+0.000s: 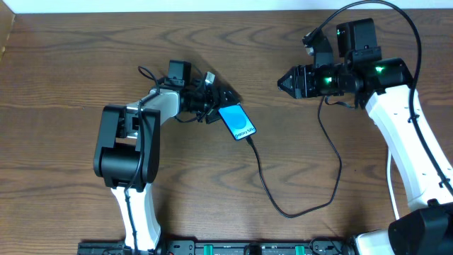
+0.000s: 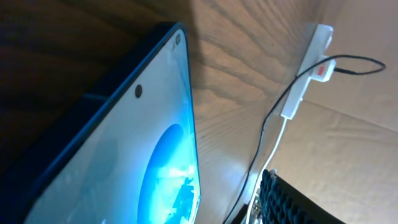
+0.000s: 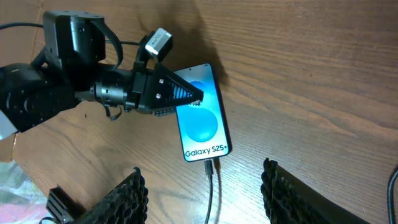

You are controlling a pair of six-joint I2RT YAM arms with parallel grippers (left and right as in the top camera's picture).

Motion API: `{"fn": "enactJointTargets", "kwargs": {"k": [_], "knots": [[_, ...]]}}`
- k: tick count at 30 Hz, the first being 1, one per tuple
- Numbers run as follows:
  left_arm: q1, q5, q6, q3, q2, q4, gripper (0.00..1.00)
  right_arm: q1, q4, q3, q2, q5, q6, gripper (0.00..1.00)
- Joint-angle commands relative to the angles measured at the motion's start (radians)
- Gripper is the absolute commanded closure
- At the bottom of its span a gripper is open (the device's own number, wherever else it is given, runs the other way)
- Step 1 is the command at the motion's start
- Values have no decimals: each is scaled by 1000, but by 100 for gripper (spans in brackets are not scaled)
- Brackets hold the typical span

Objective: Plug charger to phone and switch on socket
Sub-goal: 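Lower the plugged-in phone with the left gripper toward the table center, then set the phone flat on the table, open the left gripper, lift away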

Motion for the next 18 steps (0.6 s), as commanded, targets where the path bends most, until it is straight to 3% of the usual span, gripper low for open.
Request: {"fn": "enactJointTargets", "kwargs": {"k": [1, 18], "knots": [[10, -318, 6, -48, 63, -68, 35, -5, -2, 18, -10, 5, -11, 42], [11, -517, 7, -16, 6, -227, 28, -5, -21, 18, -10, 13, -11, 41]]}}
